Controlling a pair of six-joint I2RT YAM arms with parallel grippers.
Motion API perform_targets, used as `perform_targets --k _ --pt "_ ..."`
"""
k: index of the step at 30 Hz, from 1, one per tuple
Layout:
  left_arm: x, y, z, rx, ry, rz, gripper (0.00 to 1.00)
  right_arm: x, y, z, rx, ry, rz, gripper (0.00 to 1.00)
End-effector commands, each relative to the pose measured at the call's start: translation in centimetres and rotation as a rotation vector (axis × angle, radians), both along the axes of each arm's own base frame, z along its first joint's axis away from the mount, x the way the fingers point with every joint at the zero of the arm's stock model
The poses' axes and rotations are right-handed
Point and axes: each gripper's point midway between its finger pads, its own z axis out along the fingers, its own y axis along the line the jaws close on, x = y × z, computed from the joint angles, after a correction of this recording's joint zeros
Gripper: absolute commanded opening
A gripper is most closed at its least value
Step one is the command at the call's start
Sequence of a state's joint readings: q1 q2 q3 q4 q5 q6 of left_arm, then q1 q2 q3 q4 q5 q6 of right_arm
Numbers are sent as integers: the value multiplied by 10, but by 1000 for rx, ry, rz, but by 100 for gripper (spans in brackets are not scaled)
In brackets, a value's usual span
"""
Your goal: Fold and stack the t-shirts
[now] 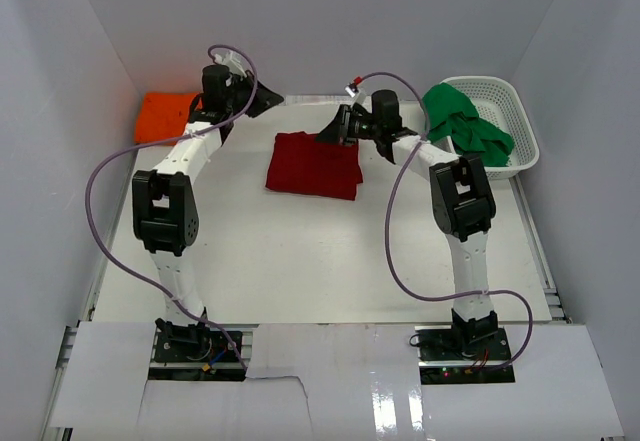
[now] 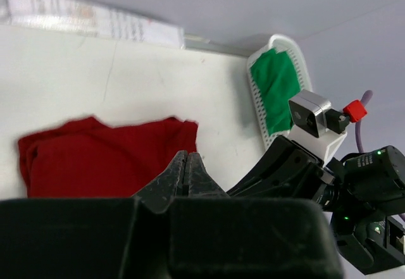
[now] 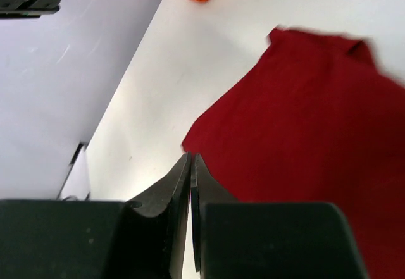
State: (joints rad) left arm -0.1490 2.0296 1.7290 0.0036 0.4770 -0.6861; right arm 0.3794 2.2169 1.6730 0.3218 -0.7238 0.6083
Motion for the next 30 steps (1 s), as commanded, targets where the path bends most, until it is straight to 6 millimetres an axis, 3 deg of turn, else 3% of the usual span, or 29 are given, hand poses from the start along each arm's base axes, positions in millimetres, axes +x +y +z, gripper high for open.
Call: perform_targets --k 1,3,6,9,11,14,15,16,18,19,20,23,30 --pt "-26 12 -72 65 248 32 0 -40 18 -34 28 168 146 8" --pt "-34 16 -97 93 334 39 2 -46 20 -66 -13 256 149 8" --pt "-39 22 -121 111 415 32 14 -51 11 -112 -143 356 78 9" --pt "-44 26 -149 127 500 33 24 -53 -9 -145 -305 406 -4 11" --pt "-47 28 -155 141 521 38 30 -52 -16 -151 -358 394 -22 12" --pt "-49 34 -158 177 542 57 36 -58 -13 -139 -341 377 21 16" --pt "-49 36 -158 182 542 59 44 -61 -12 -136 -326 374 33 22" --pt "-50 37 -158 187 547 63 49 -57 -7 -116 -287 317 39 28" --pt "-51 40 -160 200 554 72 59 -65 -7 -105 -253 292 55 38" --pt "-52 40 -159 201 555 71 65 -66 -6 -84 -234 249 55 42" --pt "-51 39 -159 200 552 65 70 -68 -6 -79 -232 239 57 49" --pt "-49 38 -161 195 551 55 80 -72 -9 -55 -225 191 69 52" --pt "-51 23 -181 169 596 -17 85 -89 -19 -14 -232 122 68 52"
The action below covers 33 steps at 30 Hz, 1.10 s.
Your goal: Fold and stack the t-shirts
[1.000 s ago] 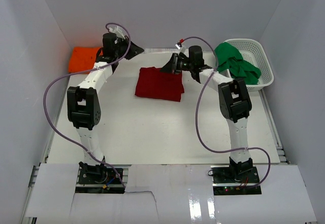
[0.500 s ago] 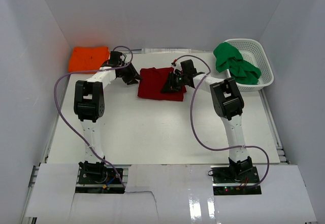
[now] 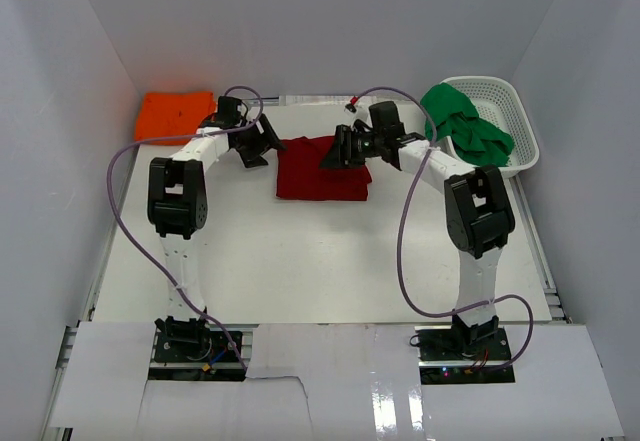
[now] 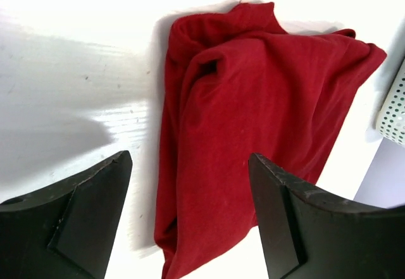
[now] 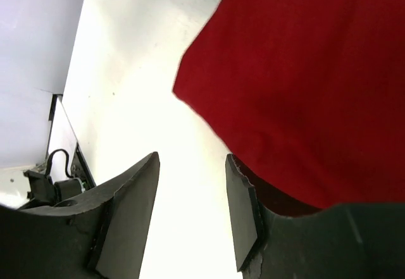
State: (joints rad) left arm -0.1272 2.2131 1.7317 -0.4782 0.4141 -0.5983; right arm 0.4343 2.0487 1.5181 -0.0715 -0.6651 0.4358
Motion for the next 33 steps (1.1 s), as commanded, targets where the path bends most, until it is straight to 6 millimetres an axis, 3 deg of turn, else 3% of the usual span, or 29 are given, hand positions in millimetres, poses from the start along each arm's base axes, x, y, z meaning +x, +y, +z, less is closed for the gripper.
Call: perform_targets --k 1,6,7,9,15,16,19,20,23,26,29,30,31,33 --pt "0 -11 -4 -28 10 -43 85 -11 -6 36 5 -85 15 53" --pt "-7 -30 -26 -39 69 -79 85 -14 -15 64 -1 -144 -5 52" --pt "-13 -32 -40 -35 120 -84 84 -14 -17 66 1 -151 -7 52" --pt "-16 -36 -50 -7 157 -85 82 -15 -19 70 2 -155 -12 52" --pt "-21 -63 -62 -70 213 -147 68 -17 -29 76 -7 -171 -27 51" --pt "-25 -65 -64 -65 235 -154 62 -17 -30 75 -7 -167 -28 51" --pt "-28 -62 -74 -33 265 -155 0 -18 -34 76 -8 -167 -36 51" --pt "-28 -59 -76 -20 269 -154 0 -17 -35 76 -11 -170 -40 50" --pt "-13 -34 -69 52 224 -111 0 -19 -40 72 -29 -178 -48 50" --pt "20 13 -37 157 105 -20 0 -25 -44 65 -47 -176 -49 50" --pt "60 57 8 217 -37 56 0 -31 -47 61 -52 -175 -43 50" --pt "76 68 33 225 -106 82 0 -33 -47 59 -52 -170 -39 49" --pt "85 90 37 249 -125 119 0 -34 -48 59 -51 -168 -38 49" --pt "101 109 54 269 -196 160 0 -39 -49 56 -54 -160 -34 49"
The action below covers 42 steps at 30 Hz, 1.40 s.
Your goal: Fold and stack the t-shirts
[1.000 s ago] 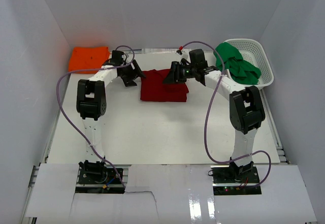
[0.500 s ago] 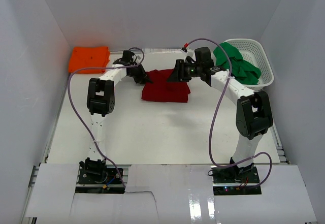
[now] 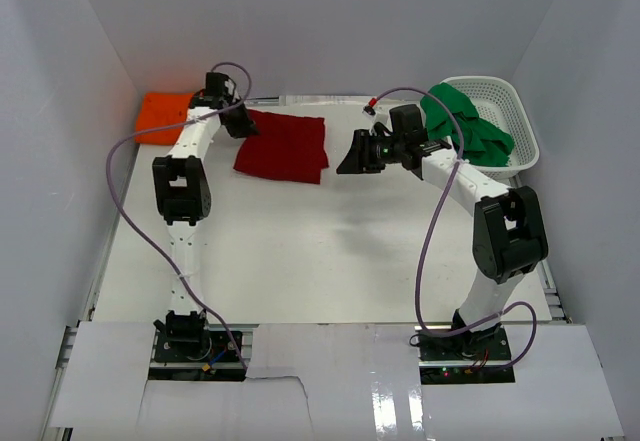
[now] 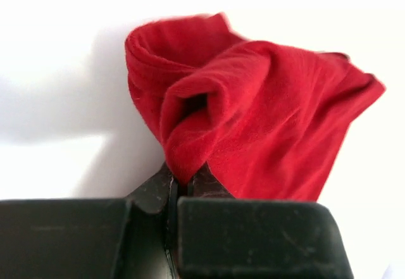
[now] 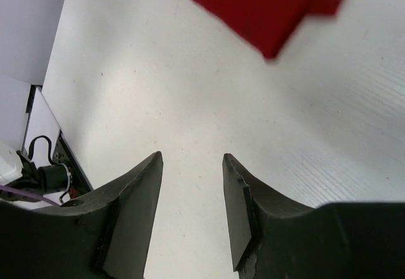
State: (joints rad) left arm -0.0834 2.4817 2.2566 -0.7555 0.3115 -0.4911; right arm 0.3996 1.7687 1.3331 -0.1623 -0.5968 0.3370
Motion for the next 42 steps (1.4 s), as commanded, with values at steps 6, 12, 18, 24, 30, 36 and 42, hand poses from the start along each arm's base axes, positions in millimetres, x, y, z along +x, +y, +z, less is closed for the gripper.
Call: perform_targets --k 6,12,18,24,30,36,42 --pt "66 158 84 146 -343 260 0 -16 -7 11 0 -46 18 49" --pt "93 205 163 116 -594 334 0 -23 -10 6 -13 -22 29 49" --pt "101 192 214 7 -761 279 0 -23 -8 0 -17 -8 40 48" --pt "106 237 190 171 -731 430 0 -31 -4 -10 -22 23 59 48" --pt "102 270 185 286 -729 519 0 -35 -1 -14 -39 27 73 48" --pt "92 306 217 464 -782 618 0 -40 3 -23 -43 46 90 48" --pt "77 335 207 543 -724 735 0 -45 11 -34 -46 72 114 48"
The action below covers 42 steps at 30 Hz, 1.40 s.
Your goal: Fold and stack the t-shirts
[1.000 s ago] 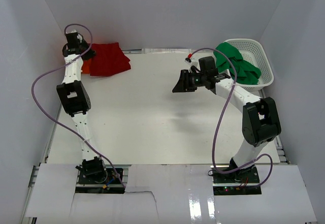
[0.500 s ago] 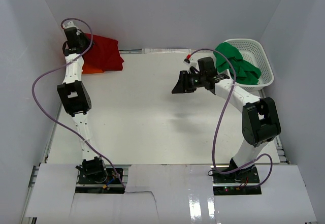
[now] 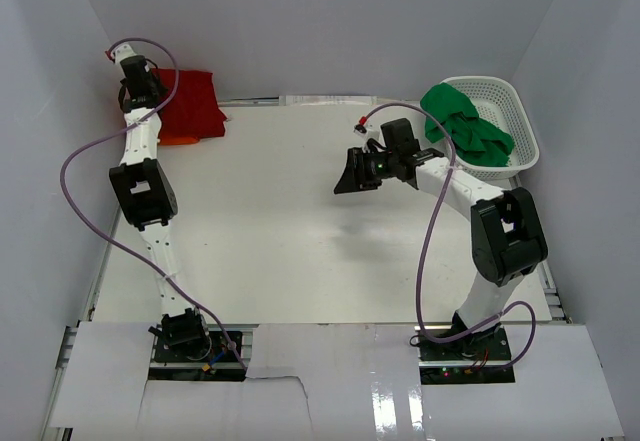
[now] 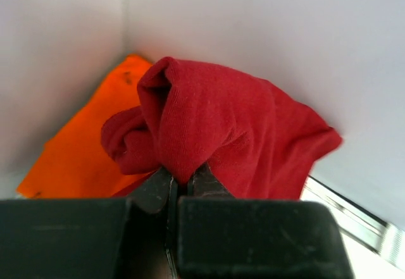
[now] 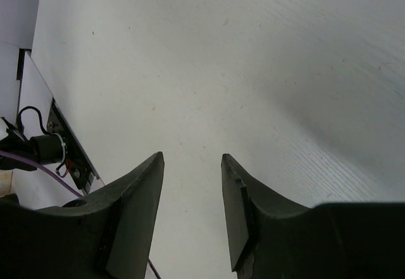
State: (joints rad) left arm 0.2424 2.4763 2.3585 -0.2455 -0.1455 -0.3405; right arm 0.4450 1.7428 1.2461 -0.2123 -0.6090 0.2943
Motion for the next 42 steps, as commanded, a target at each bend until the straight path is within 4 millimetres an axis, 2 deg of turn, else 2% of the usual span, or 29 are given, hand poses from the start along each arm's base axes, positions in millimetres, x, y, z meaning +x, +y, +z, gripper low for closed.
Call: perform_targets --k 1,7,8,9,11,12,15,17,19,21,23,24,25,26,27,28,29,30,31,32,33,34,35,36,37,38,39,41,42 --pt "-21 37 82 94 -133 157 0 -6 8 -6 5 4 42 48" --pt "-24 53 62 92 -99 223 19 -13 13 -9 1 10 62 48" --pt "-23 54 62 94 -101 228 30 -14 13 -10 -1 12 65 48" --pt "-25 57 62 99 -99 252 58 -15 13 -10 -4 13 66 48" --pt "-28 60 65 101 -104 275 94 -17 14 -10 -7 8 72 48" --pt "-30 61 69 107 -106 279 98 -18 14 -10 -8 6 74 48" --pt "-33 60 78 111 -116 279 98 -19 15 -11 -7 7 76 48" --pt "-32 48 90 94 -135 223 98 -20 16 -11 -5 5 78 48" --pt "-32 36 88 89 -120 165 98 -21 17 -10 -2 1 82 48" --pt "-34 10 102 105 -117 83 98 -22 18 -11 -2 -1 84 48" --pt "-39 -13 93 114 -75 57 98 -22 20 -10 1 -8 87 48" --pt "-48 -22 109 130 -87 53 98 -21 19 -9 -1 -11 84 48" --pt "-55 -29 96 134 -45 50 98 -22 19 -8 -2 -15 86 48" --pt "-60 -41 97 143 -32 50 98 -21 19 -6 -4 -23 84 48" --pt "-71 -47 114 163 -43 50 98 -19 18 0 -3 -43 80 48" --pt "-79 -52 117 170 -33 60 98 -18 17 3 -7 -62 78 48" --pt "-88 -64 100 172 23 59 98 -17 16 6 -12 -78 69 48" --pt "-98 -67 99 176 39 73 98 -16 15 11 -8 -94 67 48" --pt "-116 -73 120 166 14 71 98 -17 14 20 -2 -118 66 48" --pt "-129 -81 97 158 67 58 98 -17 13 25 -2 -136 62 48" --pt "-140 -86 98 145 69 52 98 -18 11 36 7 -164 59 48" --pt "-159 -91 121 121 18 48 98 -19 10 40 10 -177 60 48" --pt "-169 -96 120 110 18 33 98 -19 7 42 3 -195 53 48" --pt "-183 -100 99 101 64 24 98 -22 6 53 12 -225 51 49" --pt "-192 -105 100 92 59 3 98 -23 4 57 11 -238 46 49" --pt "-210 -110 119 89 14 -7 98 -24 1 56 6 -245 39 49" --pt "-222 -113 103 83 46 -19 98 -27 -1 65 14 -268 36 49" --pt "-241 -122 116 80 11 -70 98 -31 -4 66 15 -273 35 49" --pt "-248 -125 107 76 30 -83 98 -33 -5 71 23 -284 33 50"
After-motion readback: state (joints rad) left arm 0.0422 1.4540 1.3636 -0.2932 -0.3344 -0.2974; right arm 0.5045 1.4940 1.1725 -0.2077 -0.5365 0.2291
